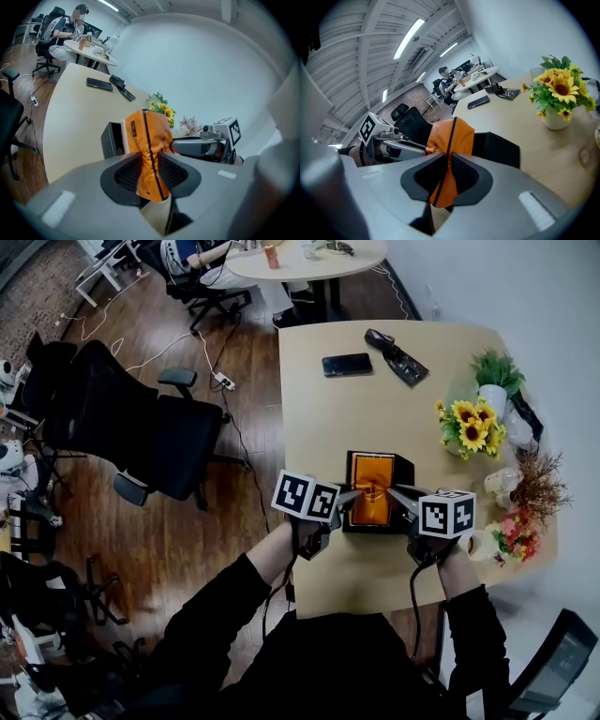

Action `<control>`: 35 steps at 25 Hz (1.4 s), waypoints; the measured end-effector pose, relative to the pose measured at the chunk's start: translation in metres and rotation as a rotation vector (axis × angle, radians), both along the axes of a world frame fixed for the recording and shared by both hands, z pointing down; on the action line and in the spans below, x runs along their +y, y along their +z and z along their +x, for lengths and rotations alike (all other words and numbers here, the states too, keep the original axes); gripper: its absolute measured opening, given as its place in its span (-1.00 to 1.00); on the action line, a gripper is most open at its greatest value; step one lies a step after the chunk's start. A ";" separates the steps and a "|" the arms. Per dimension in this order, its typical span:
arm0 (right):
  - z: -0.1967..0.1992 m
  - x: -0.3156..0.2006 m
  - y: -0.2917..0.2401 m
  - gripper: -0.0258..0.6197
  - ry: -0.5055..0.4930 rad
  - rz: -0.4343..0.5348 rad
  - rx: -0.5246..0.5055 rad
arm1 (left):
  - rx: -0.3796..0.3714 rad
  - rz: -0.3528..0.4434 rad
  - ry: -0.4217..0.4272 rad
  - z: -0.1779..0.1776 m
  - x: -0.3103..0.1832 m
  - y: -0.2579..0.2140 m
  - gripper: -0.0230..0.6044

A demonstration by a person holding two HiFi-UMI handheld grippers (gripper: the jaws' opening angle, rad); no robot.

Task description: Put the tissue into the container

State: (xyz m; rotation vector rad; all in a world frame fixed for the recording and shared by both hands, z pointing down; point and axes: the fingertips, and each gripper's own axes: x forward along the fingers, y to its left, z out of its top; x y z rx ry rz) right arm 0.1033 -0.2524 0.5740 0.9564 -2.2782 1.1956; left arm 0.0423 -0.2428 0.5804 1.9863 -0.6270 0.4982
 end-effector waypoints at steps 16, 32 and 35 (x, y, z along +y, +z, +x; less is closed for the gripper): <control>0.001 0.004 0.046 -0.77 -0.015 -0.102 -0.024 | -0.047 -0.109 0.013 0.003 0.004 0.045 -0.63; 0.001 0.004 0.059 -0.77 -0.001 -0.132 -0.016 | -0.132 -0.053 0.022 -0.001 0.003 0.049 -0.60; -0.004 0.006 0.062 -0.78 -0.018 -0.136 0.003 | -0.153 -0.014 -0.013 -0.009 -0.002 0.046 -0.60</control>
